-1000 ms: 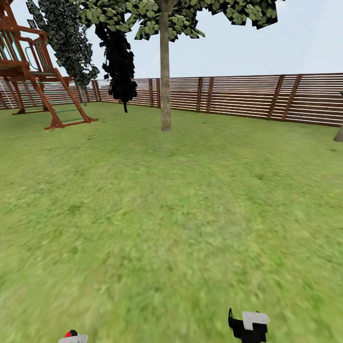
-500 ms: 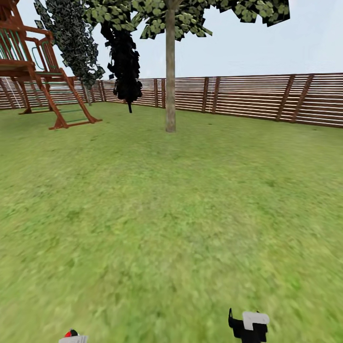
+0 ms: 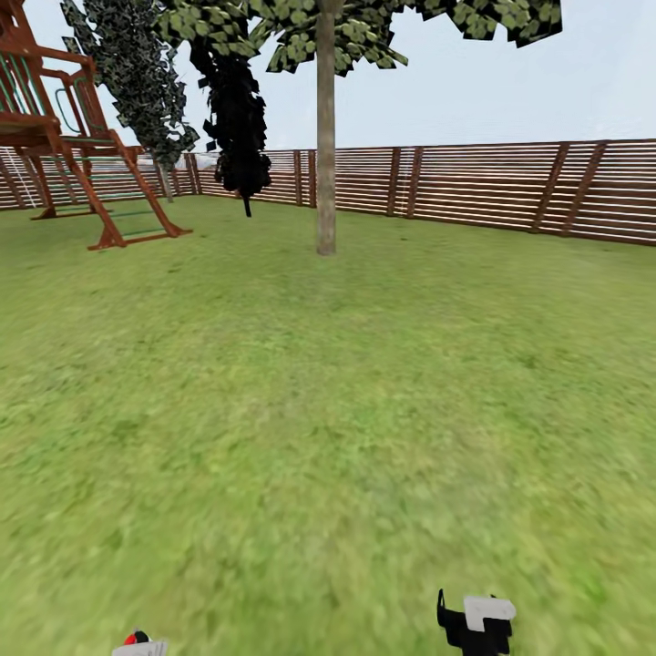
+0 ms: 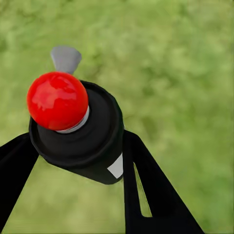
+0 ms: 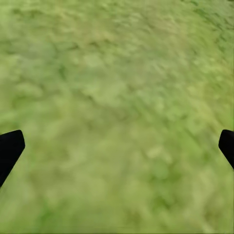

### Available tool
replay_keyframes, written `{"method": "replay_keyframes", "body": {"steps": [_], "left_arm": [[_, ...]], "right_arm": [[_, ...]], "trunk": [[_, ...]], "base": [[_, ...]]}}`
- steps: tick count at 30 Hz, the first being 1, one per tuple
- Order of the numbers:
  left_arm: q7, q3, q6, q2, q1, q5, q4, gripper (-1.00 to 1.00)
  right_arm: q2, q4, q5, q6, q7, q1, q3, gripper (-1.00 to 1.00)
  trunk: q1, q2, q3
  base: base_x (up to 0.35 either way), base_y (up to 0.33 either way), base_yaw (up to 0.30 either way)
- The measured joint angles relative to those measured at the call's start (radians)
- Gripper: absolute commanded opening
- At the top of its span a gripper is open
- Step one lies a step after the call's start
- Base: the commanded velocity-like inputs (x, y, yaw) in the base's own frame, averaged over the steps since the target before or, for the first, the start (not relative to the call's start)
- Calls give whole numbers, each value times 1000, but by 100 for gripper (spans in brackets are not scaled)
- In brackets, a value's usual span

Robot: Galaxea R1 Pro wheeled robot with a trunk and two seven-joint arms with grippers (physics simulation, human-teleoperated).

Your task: In the garden, pick up the pesticide atomizer on the floor and spray pesticide onto both trees until each tree trunk is fully covered.

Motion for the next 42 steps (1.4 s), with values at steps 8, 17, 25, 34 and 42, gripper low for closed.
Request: {"method": "replay_keyframes", "body": {"steps": [8, 17, 25, 34, 42], "left_arm": [[0, 0, 0, 0, 0, 0, 0, -100], [0, 0, 0, 0, 0, 0, 0, -100], [0, 0, 0, 0, 0, 0, 0, -100], [0, 0, -1, 0, 0, 0, 0, -100], [0, 0, -1, 0, 0, 0, 0, -100]], "right_arm": [[0, 0, 0, 0, 0, 0, 0, 100], [0, 0, 0, 0, 0, 0, 0, 100], [0, 0, 0, 0, 0, 0, 0, 100], [-4, 0, 2, 0, 2, 0, -1, 100], [-4, 0, 2, 0, 2, 0, 0, 100]], "trunk": [[0, 0, 0], [0, 0, 0], [0, 0, 0], [0, 0, 0], [0, 0, 0]], "base": [[338, 0, 0], [338, 0, 0], [338, 0, 147], [338, 0, 25], [338, 0, 0]]}}
